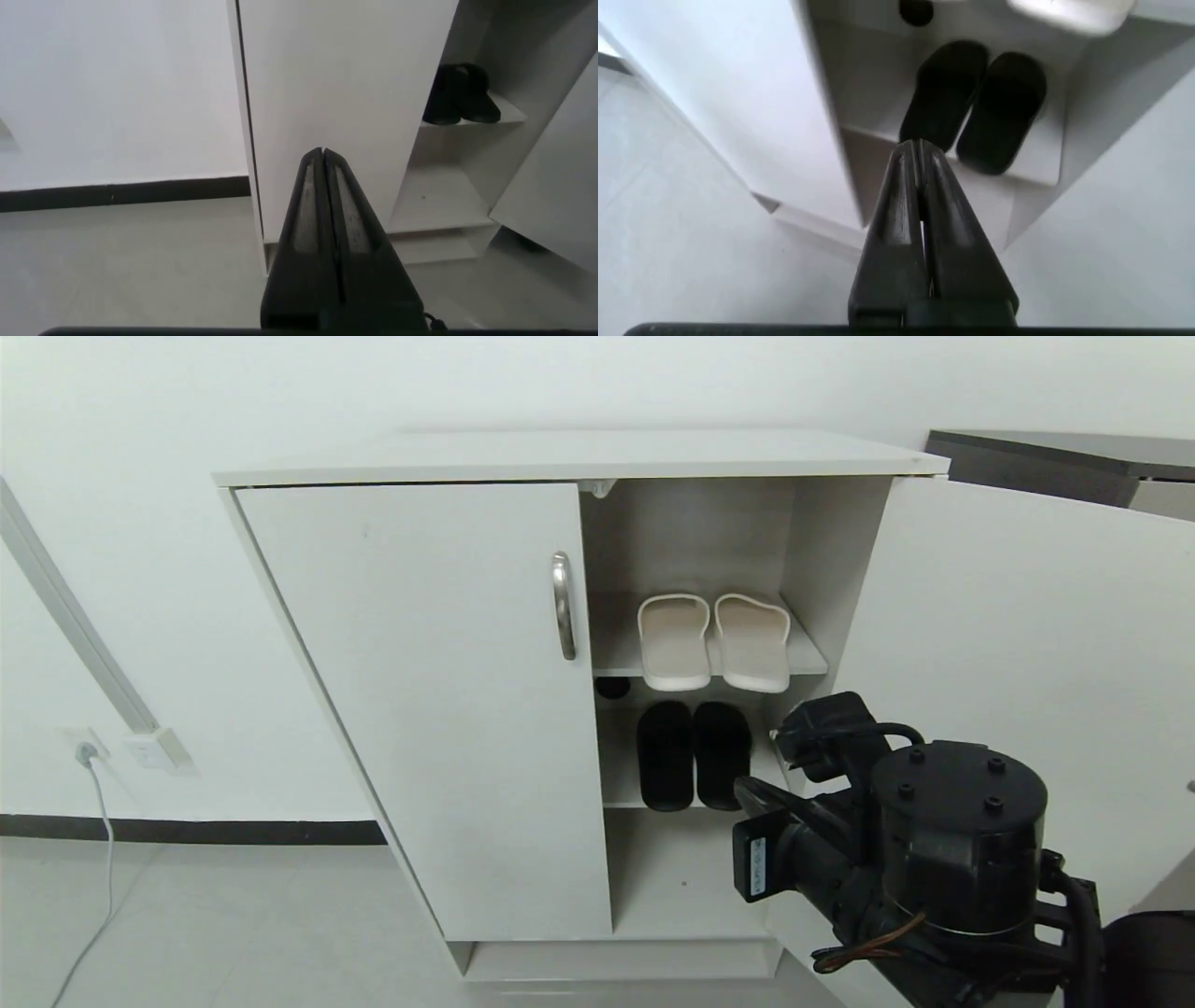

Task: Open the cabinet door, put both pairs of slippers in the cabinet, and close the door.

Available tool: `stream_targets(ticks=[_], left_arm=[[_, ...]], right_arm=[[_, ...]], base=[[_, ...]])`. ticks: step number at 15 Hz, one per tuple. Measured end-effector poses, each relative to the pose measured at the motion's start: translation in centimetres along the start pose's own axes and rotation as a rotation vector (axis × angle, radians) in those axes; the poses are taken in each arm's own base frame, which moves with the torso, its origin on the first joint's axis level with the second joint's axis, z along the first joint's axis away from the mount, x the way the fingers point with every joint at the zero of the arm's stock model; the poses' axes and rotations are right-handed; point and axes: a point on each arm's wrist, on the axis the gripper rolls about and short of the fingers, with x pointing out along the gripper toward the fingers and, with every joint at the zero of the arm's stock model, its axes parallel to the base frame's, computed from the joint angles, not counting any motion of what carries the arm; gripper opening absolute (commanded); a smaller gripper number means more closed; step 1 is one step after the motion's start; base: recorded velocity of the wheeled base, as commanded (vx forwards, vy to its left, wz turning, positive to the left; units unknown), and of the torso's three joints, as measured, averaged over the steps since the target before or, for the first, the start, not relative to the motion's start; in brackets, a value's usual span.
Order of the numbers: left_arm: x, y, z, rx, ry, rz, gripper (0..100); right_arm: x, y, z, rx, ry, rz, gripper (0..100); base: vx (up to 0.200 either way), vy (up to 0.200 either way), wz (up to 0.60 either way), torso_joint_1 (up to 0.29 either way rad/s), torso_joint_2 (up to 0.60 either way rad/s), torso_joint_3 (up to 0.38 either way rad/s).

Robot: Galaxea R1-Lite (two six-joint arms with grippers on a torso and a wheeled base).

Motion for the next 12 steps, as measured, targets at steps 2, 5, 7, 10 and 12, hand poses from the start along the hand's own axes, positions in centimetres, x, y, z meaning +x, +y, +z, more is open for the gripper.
stream_targets(ticks=[2,5,7,10,12], left_arm=[[0.0,0.0,0.0,0.0,0.0,0.0,0],[0.0,0.0,0.02,0.0,-0.001,0.0,0],[0.0,0.0,0.01,0.0,-0.001,0.001,0],[0.0,0.0,0.01,0.001,-0.001,0.001,0],[0.0,0.0,0.01,0.002,-0.001,0.001,0]], right_arm=[[0.1,0.03,-0.16,-0.003,0.005,-0.001,0],[0.31,-0.22,-0.21,-0.002,0.007,-0.012,0],[0.42,-0.41,-0.32,-0.003,0.011,-0.02,0],[0.39,-0.51,-0.56,-0.007,0.018,-0.022,0],[0.46,-0.57,-0.67,-0.01,0.022,-0.025,0]], base=[[-0.2,0.0,0.0,0.0,0.0,-0.002],[-0.2,0.0,0.0,-0.001,0.0,0.004],[0.0,0.0,0.0,0.0,0.0,0.0],[0.0,0.0,0.0,0.0,0.0,0.0],[0.0,0.0,0.0,0.0,0.0,0.0]])
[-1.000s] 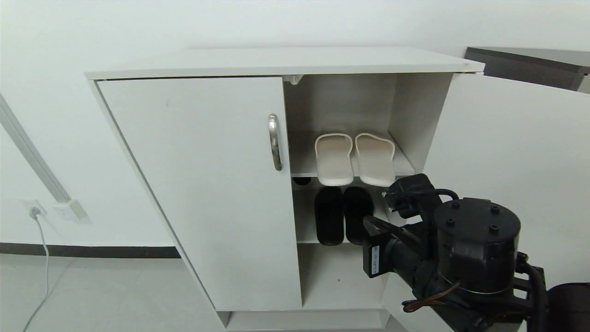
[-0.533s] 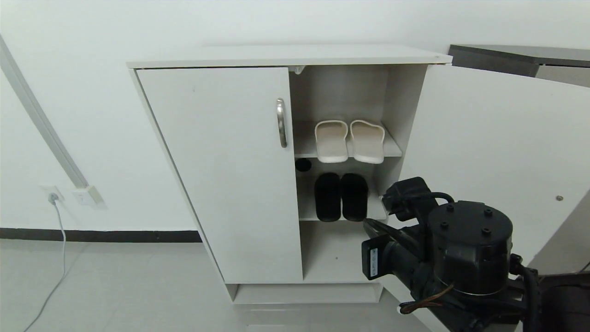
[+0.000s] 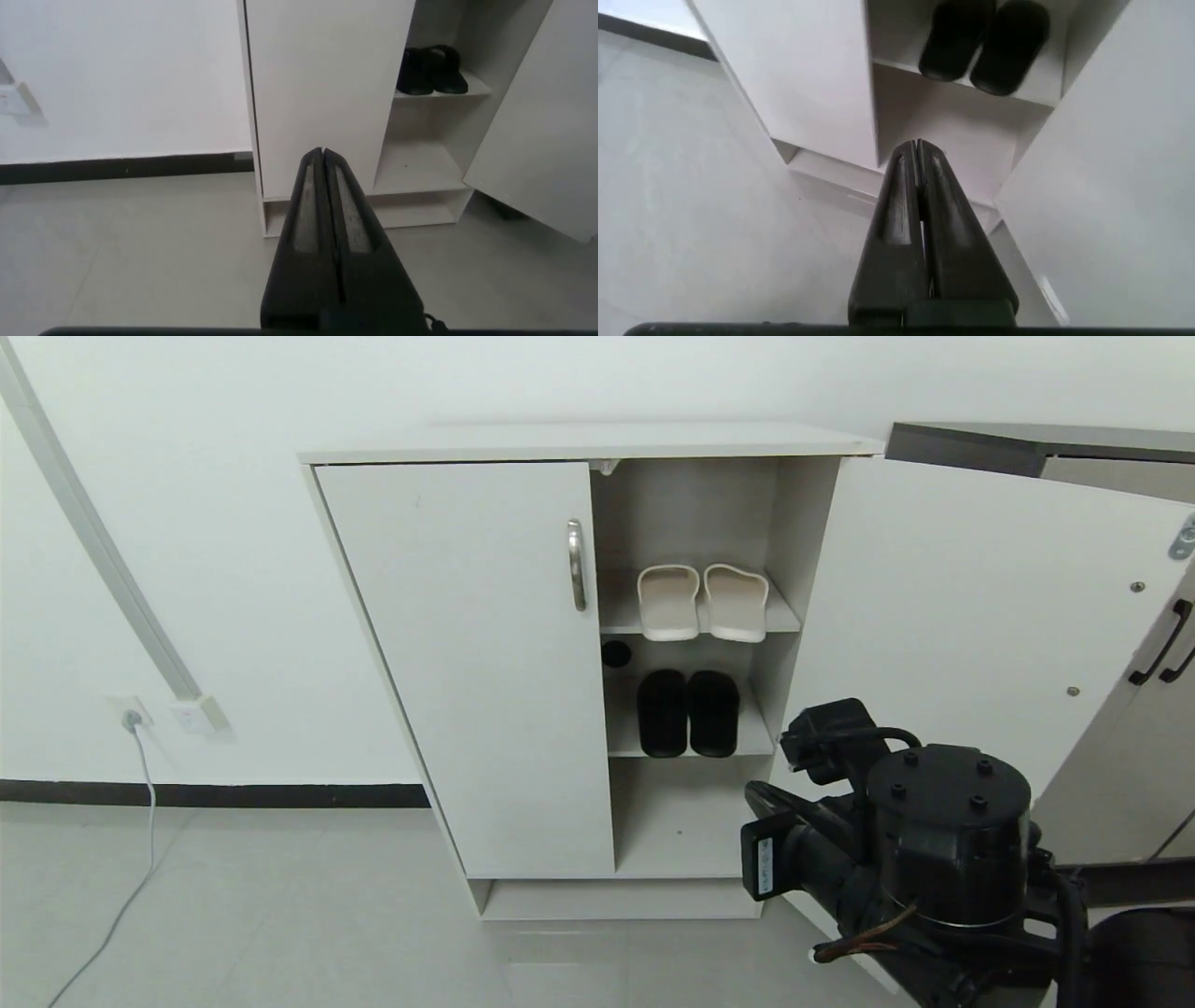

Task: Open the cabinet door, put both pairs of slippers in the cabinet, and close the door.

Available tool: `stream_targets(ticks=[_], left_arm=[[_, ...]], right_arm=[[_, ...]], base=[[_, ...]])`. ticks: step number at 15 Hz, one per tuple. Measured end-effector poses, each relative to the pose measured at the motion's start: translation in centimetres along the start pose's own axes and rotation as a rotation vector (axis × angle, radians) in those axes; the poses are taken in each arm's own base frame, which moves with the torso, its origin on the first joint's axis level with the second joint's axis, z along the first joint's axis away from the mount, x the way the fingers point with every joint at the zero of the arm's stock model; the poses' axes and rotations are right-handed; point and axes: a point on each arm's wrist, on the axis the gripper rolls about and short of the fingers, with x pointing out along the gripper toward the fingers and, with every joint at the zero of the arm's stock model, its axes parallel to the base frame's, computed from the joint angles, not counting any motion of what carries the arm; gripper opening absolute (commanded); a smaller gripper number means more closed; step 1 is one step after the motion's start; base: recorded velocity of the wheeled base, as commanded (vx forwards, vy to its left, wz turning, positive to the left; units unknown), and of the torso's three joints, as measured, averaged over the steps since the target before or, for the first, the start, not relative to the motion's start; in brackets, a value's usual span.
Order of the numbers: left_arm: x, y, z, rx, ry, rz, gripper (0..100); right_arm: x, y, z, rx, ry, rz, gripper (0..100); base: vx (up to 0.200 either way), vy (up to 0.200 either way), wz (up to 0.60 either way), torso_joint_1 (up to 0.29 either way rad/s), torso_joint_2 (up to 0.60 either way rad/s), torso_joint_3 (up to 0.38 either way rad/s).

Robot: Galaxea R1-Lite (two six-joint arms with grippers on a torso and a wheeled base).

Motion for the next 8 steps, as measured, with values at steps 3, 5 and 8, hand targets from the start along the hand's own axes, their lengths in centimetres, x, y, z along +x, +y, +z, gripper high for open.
stream_targets(ticks=[3,5,8], left_arm=[[0.0,0.0,0.0,0.0,0.0,0.0,0],[0.0,0.0,-0.01,0.0,0.001,0.0,0],[0.0,0.0,-0.02,0.0,0.001,0.0,0]], right_arm=[[0.17,-0.03,-0.12,0.001,0.003,-0.008,0],[0.24,-0.1,-0.28,-0.001,0.009,-0.013,0],[0.33,-0.1,-0.34,-0.002,0.012,-0.013,0]], base=[[0.0,0.0,0.0,0.0,0.0,0.0],[0.0,0.0,0.0,-0.001,-0.08,-0.096],[0.0,0.0,0.0,0.015,-0.22,-0.329]])
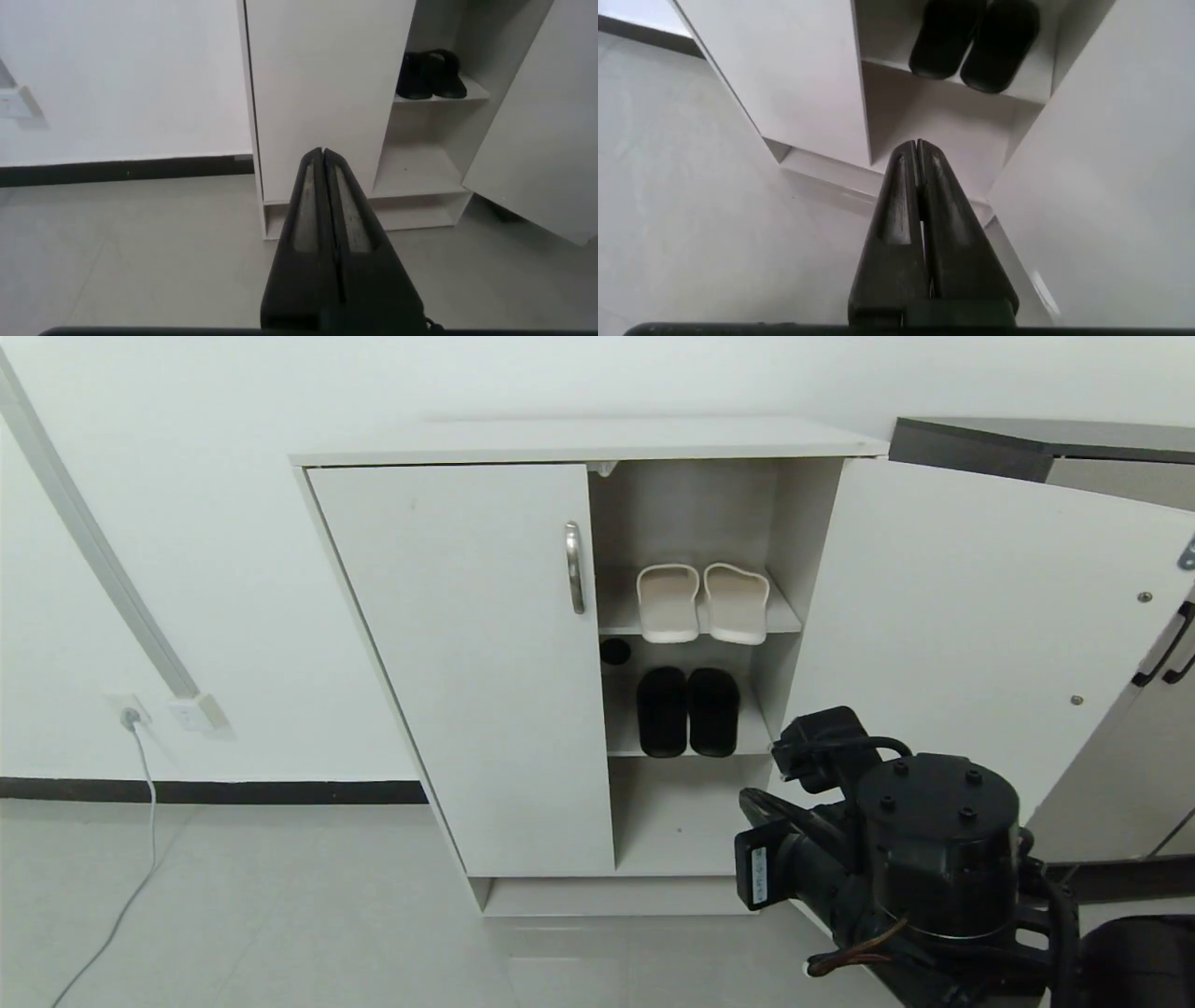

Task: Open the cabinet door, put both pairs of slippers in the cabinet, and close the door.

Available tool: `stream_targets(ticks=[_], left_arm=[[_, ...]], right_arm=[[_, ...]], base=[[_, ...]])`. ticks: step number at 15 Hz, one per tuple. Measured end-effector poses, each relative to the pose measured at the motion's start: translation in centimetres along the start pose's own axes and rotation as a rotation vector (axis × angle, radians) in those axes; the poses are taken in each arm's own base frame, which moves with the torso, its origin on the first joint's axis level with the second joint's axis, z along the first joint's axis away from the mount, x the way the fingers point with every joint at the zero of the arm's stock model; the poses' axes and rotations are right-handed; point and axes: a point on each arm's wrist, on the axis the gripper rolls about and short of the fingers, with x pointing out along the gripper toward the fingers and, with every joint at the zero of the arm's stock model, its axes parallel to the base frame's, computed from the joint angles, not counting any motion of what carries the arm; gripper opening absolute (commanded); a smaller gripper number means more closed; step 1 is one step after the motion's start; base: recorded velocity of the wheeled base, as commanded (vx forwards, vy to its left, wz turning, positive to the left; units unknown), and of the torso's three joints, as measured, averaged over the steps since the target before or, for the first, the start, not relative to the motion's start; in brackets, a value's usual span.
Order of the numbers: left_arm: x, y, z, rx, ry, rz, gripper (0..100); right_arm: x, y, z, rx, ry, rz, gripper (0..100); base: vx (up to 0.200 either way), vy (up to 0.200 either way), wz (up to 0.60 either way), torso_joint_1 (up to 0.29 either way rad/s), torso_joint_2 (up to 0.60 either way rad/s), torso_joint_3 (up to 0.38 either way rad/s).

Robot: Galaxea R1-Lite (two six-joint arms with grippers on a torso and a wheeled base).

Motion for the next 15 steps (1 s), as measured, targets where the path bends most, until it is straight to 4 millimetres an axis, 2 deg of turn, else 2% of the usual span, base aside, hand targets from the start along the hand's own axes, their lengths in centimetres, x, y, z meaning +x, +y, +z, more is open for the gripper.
stream_targets(ticks=[7,15], left_arm=[[0.0,0.0,0.03,0.0,-0.002,0.0,0],[0.0,0.0,0.03,0.001,-0.002,0.0,0]], right_arm=[[0.03,-0.02,-0.03,0.002,0.0,-0.002,0],[-0.02,-0.02,0.21,0.014,-0.017,0.004,0]], base=[[0.0,0.0,0.0,0.081,-0.49,-0.357],[0.0,0.0,0.0,0.161,-0.48,-0.329]])
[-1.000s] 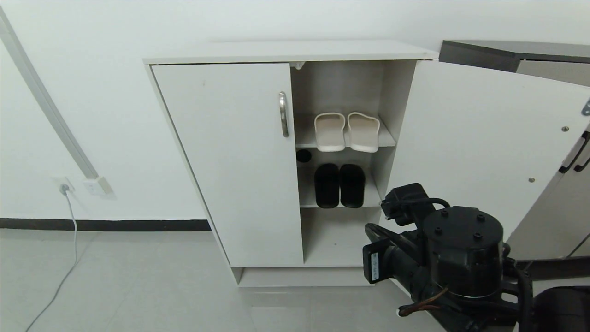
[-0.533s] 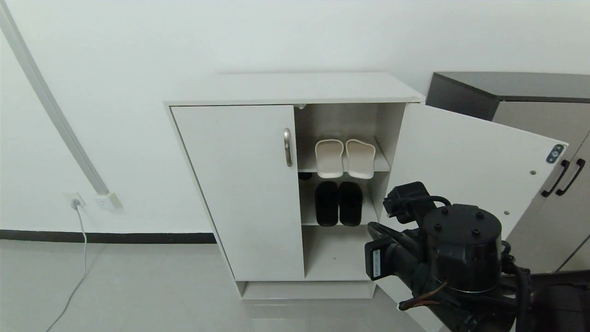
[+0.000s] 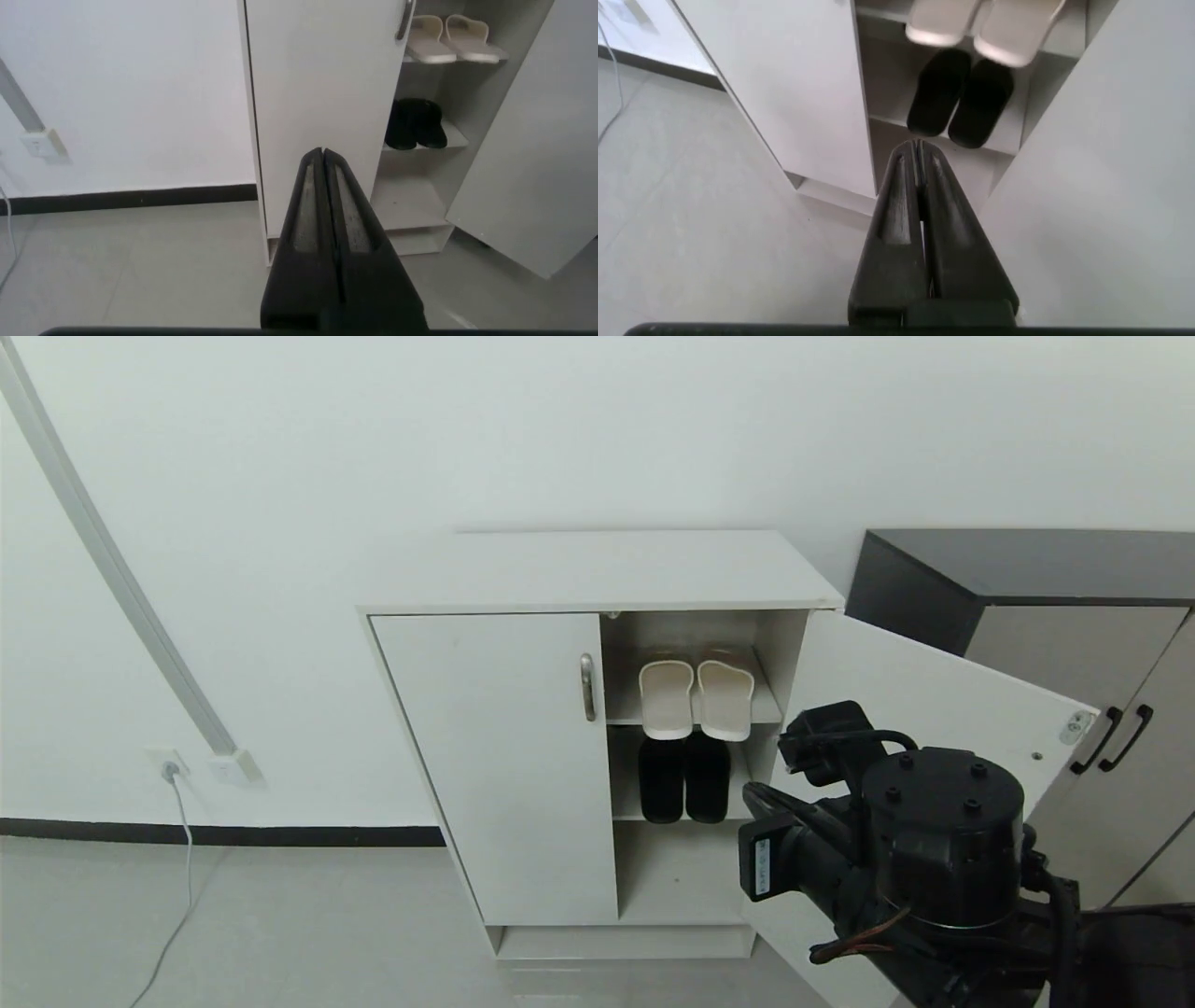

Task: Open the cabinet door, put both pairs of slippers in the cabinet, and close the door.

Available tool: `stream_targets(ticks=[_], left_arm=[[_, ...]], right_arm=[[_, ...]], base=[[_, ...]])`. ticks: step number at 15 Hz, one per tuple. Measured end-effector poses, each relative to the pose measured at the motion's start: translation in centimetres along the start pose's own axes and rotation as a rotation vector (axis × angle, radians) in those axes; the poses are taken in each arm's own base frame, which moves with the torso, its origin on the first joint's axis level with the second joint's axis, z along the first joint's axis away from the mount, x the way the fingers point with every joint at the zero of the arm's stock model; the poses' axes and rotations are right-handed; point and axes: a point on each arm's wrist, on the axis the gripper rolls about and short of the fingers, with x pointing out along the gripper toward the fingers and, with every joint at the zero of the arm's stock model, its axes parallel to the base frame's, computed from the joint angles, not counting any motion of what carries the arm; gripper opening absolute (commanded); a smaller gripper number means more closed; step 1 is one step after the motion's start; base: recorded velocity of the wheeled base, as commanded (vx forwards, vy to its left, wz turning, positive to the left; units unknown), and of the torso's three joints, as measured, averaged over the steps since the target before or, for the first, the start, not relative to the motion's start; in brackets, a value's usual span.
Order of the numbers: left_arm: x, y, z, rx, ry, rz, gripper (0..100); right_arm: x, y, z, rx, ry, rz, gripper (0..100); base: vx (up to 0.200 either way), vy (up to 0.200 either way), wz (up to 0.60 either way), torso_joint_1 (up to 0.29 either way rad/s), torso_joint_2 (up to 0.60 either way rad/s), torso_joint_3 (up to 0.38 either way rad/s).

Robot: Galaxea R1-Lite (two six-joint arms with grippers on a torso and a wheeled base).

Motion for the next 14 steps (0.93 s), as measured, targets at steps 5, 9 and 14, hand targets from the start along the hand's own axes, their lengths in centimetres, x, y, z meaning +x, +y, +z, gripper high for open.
stream_targets(ticks=[5,9,14], left_arm=[[0.0,0.0,0.0,-0.001,0.0,0.001,0],[0.0,0.0,0.0,-0.003,0.0,0.001,0],[0.0,0.01,0.0,-0.007,0.0,0.002,0]], right_arm=[[-0.14,-0.09,0.18,0.003,-0.009,-0.003,0],[-0.34,-0.23,0.28,0.006,-0.012,-0.002,0],[-0.15,-0.45,0.33,0.007,-0.012,-0.006,0]], base=[[0.0,0.0,0.0,0.197,-0.51,-0.312],[0.0,0.0,0.0,0.225,-0.55,-0.316],[0.0,0.0,0.0,0.257,-0.58,-0.333]])
